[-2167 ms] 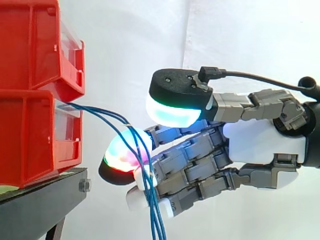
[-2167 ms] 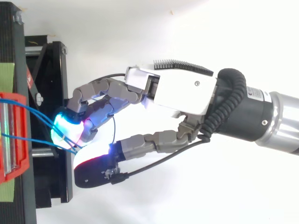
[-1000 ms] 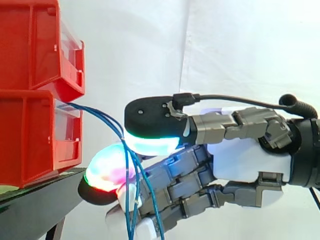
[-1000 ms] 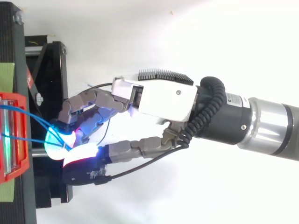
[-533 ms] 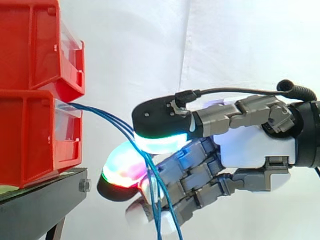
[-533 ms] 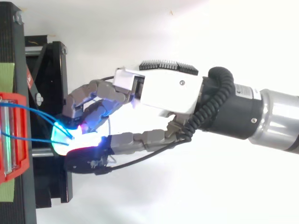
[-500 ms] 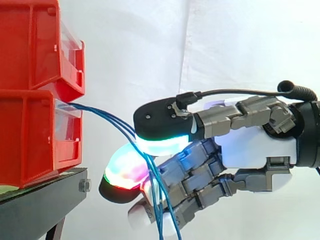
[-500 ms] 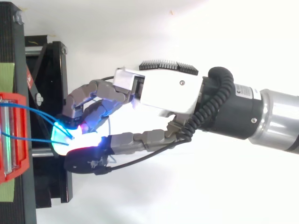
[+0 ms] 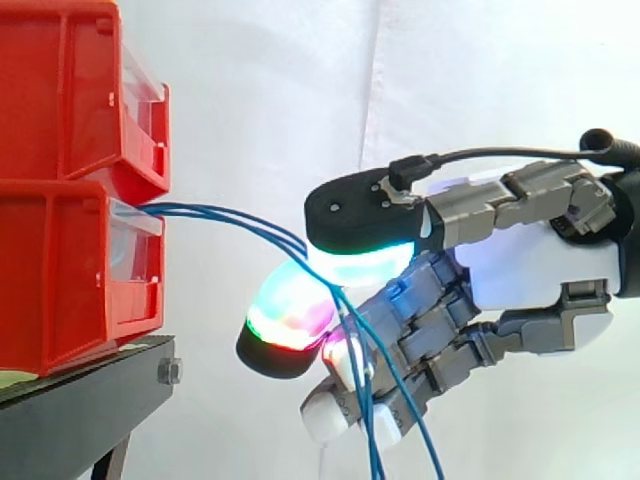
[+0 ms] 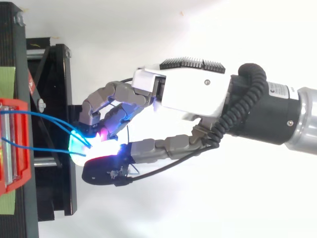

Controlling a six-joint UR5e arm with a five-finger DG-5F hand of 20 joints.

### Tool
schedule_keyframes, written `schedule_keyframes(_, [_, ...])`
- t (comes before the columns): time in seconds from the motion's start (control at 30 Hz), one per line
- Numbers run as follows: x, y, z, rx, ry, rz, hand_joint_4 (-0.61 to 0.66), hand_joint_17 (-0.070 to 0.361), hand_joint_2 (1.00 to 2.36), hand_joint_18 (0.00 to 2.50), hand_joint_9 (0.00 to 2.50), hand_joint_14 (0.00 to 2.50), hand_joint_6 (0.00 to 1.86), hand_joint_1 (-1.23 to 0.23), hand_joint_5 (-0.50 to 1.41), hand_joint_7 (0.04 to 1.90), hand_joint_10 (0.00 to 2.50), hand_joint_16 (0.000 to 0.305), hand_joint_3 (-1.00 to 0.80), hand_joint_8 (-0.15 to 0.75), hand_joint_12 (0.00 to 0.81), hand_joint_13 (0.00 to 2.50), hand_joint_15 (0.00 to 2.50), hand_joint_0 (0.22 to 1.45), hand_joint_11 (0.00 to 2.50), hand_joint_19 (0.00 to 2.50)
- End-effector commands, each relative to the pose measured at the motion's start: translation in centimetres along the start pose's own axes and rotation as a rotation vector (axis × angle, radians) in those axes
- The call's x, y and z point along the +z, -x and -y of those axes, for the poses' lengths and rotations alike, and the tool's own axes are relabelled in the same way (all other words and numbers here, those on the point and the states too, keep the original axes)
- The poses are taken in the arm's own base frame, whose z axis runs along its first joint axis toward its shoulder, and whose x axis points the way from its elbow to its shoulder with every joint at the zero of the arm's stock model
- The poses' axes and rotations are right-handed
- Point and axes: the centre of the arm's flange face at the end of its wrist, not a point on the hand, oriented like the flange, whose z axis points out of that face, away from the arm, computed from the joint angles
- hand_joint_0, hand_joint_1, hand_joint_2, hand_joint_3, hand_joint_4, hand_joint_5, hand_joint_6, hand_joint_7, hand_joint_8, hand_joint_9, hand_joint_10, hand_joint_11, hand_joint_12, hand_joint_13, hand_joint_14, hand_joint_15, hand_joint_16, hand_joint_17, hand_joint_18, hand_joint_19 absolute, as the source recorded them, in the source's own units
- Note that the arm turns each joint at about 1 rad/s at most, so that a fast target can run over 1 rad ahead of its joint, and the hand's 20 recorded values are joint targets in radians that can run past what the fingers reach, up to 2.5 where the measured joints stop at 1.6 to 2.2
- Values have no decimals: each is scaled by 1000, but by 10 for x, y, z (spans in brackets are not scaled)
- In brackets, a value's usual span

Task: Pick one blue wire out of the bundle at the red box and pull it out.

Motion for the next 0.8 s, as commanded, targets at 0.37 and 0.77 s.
schedule_keyframes(0.37, [-26,33,-39,-18,-49,-44,-57,111,1018,698,922,12,926,-783,-187,814,13,49,-112,338,407,737,381,670,747,512])
schedule_keyframes(0.77, [-37,49,-52,-21,-61,-71,-6,110,1019,700,904,12,933,-812,-195,823,14,49,-180,335,404,734,383,689,758,505])
